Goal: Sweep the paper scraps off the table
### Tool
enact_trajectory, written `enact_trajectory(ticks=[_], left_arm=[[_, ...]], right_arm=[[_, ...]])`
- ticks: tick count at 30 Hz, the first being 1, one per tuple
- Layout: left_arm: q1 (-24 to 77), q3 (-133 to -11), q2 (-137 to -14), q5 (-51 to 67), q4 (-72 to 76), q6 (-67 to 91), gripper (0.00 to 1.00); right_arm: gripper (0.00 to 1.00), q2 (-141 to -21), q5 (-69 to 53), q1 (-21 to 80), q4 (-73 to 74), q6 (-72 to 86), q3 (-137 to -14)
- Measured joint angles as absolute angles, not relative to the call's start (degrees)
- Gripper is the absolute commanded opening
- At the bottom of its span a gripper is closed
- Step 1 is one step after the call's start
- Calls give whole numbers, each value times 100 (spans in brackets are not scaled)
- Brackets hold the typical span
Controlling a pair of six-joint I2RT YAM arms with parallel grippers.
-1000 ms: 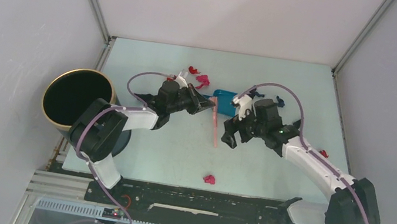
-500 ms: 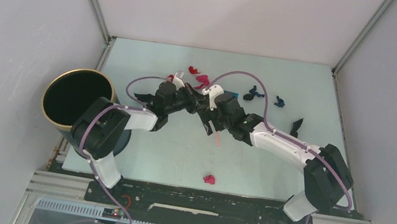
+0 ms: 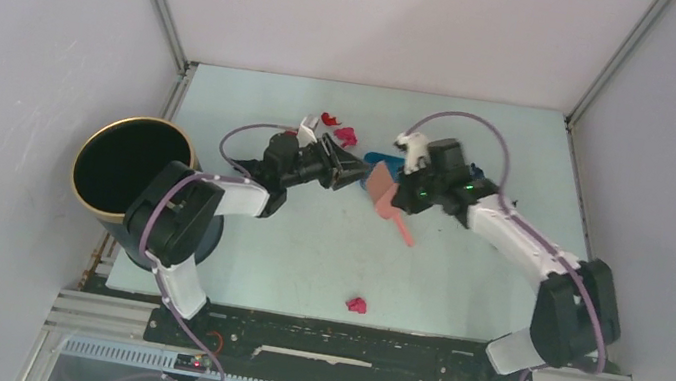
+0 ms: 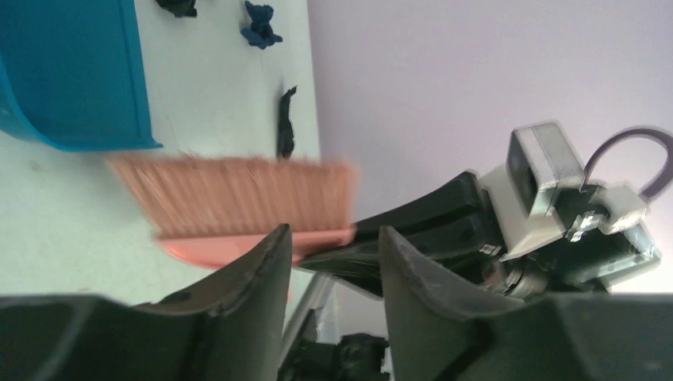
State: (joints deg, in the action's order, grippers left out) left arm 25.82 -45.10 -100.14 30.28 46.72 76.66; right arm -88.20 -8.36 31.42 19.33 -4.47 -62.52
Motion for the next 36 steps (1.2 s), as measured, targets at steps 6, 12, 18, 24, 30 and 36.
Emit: enact_trajectory(ticks=[6, 12, 18, 24, 30, 36], left_arm=[[2447, -5159, -9360, 3214, 3199, 6182, 77], [2840, -5680, -7732, 3048, 1828, 3708, 84], [3476, -5680, -7391, 3175, 1437, 2425, 84], [3806, -5625, -7852, 3251, 910, 1903, 78], [4292, -5627, -8217, 3828, 864, 1791, 54], [4449, -5629, -8543, 4270, 888, 1894, 20]], right_arm=[[0, -7701, -4016, 812, 2683, -663, -6206], [0, -7275, -5881, 16, 3336, -832, -6265], [0, -7266, -7000, 272, 4399, -1717, -6263], [0, -7279, -7496, 318, 5175, -2609, -6263], [0, -7400, -7540, 355, 5498, -3039, -6263], [0, -7570, -7522, 338, 5647, -3264, -6263]])
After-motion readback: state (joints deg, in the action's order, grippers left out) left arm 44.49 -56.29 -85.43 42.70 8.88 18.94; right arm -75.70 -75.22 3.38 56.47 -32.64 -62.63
